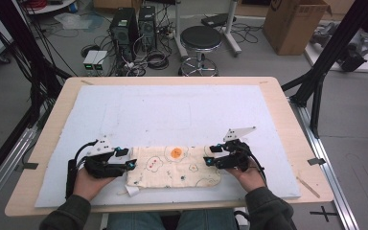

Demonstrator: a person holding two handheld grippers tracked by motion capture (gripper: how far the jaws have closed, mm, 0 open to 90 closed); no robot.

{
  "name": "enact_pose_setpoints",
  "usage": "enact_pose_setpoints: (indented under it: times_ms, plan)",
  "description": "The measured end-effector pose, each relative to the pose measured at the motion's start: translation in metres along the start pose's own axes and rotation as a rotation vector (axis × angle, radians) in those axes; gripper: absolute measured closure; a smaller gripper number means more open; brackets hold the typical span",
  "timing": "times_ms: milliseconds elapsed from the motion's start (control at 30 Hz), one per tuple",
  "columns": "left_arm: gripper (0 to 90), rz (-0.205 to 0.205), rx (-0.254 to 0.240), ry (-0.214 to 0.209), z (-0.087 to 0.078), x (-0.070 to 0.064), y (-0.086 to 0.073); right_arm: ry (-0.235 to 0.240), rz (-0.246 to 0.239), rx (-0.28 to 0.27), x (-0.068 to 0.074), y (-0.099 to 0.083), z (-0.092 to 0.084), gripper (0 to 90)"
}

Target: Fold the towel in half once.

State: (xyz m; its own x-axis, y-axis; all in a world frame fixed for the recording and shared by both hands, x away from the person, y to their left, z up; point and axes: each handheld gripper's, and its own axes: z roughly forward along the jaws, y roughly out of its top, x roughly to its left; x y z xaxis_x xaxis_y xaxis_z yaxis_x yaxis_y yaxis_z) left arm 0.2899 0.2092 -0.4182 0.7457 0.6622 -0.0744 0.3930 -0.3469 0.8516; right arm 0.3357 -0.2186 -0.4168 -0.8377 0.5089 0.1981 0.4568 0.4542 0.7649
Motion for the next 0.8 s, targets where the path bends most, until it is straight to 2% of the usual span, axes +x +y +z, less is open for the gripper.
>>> enact_pose_setpoints:
  times_ms: [133,333,400,500,700,800]
  plan:
    - [44.6,-0.015,-0.009,0.008,0.0,0.003,0.003,-0.01,0.005,-0.014,-0.005,0.004,0.001,40.5]
    - [43.4,0.0,0.004,0.018,0.002,0.006,0.014,-0.022,0.017,-0.031,-0.012,0.012,-0.001,39.9]
    - [43.3,-0.005,-0.006,0.021,0.005,0.006,0.017,-0.021,0.021,-0.039,-0.014,0.016,0.0,39.9]
    - [43.3,0.0,0.011,0.017,0.008,0.01,0.022,-0.027,0.013,-0.035,-0.017,0.022,0.002,39.9]
    - [42.9,-0.013,-0.014,0.007,0.014,0.011,0.034,-0.03,0.012,-0.032,-0.021,0.032,0.005,39.9]
    - [42.8,-0.006,0.003,0.005,0.018,0.012,0.038,-0.028,0.016,-0.036,-0.023,0.035,0.004,40.0]
